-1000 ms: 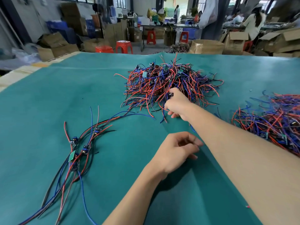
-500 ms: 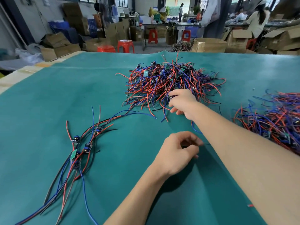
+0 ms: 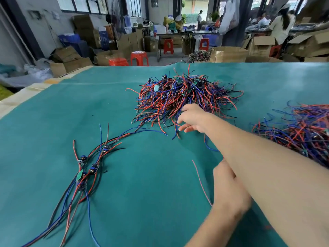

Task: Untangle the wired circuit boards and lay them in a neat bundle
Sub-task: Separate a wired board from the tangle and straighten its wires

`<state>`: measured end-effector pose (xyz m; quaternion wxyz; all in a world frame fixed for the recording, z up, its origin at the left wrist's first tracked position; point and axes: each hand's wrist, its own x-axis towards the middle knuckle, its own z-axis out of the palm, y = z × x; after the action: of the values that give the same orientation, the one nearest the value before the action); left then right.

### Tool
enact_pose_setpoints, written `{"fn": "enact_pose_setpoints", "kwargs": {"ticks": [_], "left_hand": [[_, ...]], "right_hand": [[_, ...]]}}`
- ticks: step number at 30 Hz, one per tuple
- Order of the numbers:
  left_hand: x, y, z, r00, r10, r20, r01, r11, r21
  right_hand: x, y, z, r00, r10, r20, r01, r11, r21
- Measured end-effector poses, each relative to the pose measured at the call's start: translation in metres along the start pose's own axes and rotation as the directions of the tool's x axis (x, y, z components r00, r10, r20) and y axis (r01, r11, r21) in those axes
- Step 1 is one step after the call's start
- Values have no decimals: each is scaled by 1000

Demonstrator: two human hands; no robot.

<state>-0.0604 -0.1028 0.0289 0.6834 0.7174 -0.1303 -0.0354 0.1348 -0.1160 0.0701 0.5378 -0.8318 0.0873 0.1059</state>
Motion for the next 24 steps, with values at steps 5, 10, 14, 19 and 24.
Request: {"fn": "enact_pose_setpoints", "kwargs": {"ticks": [5,10,14,19,24], "left_hand": [[-2,6,-21,996,89,-6,-87,985,146],[-25,-20,-90,966,187,-179,-14,729,684],[-42,-27,-85,993,118,-9,-54,518,854],[-26,-26,-32,968,201,151,-217,368,904],[1,-22,-11,919,279,278,-394,610,688]], "right_hand": [[3,-6,-2,999,29,-27,-25,991,135],[6,0,-20,970,8,-241,48,973,227],[-17,3,-26,971,-35,-237,113,939,325],[-77,10,-33,947,-83,-309,267,738,620],[-139,35,-41,934,-226,-276,356,611,707]]}}
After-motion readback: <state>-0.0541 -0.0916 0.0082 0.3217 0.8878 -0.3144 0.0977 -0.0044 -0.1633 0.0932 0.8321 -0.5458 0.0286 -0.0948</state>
